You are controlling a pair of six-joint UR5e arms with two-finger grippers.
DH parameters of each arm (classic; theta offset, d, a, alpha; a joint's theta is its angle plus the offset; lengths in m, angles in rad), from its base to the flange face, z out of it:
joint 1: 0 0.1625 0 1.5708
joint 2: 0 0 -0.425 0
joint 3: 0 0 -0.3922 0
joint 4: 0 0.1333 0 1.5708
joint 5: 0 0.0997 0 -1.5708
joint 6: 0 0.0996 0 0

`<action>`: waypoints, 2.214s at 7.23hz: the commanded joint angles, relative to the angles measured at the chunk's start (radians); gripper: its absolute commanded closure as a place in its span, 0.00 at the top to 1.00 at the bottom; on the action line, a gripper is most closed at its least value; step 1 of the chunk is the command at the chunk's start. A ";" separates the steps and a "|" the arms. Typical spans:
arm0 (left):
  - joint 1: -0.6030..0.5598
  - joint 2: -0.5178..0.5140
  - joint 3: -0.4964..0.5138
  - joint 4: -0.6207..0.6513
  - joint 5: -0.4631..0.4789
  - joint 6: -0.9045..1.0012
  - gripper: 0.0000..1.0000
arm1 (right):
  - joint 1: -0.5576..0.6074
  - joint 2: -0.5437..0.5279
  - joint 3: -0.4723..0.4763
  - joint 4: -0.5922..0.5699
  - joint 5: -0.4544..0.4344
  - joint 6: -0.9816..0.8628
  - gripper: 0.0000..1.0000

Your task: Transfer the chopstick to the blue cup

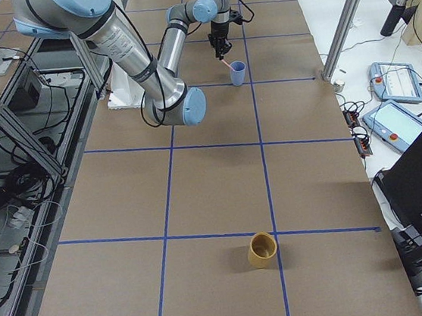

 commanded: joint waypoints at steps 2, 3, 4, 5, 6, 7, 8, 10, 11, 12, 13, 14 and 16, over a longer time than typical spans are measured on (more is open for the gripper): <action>-0.003 -0.001 -0.002 0.000 0.000 0.002 0.98 | 0.014 0.002 -0.003 0.027 0.003 0.078 0.99; -0.008 -0.001 -0.006 0.000 0.000 0.003 0.98 | 0.046 -0.010 0.036 0.016 0.011 0.078 0.99; -0.011 0.001 -0.007 0.000 0.000 0.030 0.98 | 0.124 -0.017 0.065 -0.004 0.062 0.115 0.99; -0.018 0.013 -0.009 0.000 0.000 0.060 0.98 | 0.234 -0.043 0.095 -0.046 0.149 0.115 0.99; -0.021 0.033 -0.025 0.000 0.000 0.060 0.98 | 0.328 -0.141 0.180 -0.070 0.199 0.115 0.99; -0.020 0.025 -0.026 0.002 0.005 0.052 0.98 | 0.441 -0.250 0.226 -0.071 0.215 0.098 1.00; -0.038 0.031 -0.032 0.000 0.006 0.049 0.98 | 0.536 -0.369 0.247 -0.073 0.256 0.079 1.00; -0.133 0.073 -0.029 -0.003 0.002 0.111 0.98 | 0.714 -0.585 0.252 -0.067 0.255 -0.132 1.00; -0.173 0.117 -0.026 -0.005 0.000 0.241 0.98 | 0.820 -0.625 0.144 -0.062 0.273 -0.335 1.00; -0.208 0.160 -0.022 -0.005 0.000 0.333 0.98 | 0.873 -0.663 0.053 -0.058 0.265 -0.512 1.00; -0.256 0.226 -0.024 -0.018 0.000 0.395 0.98 | 0.893 -0.682 0.006 -0.064 0.249 -0.558 1.00; -0.305 0.276 -0.018 -0.102 0.001 0.507 0.98 | 0.922 -0.689 0.024 -0.056 0.192 -0.564 1.00; -0.325 0.350 0.004 -0.129 0.000 0.571 0.98 | 0.922 -0.753 0.008 0.005 0.173 -0.549 1.00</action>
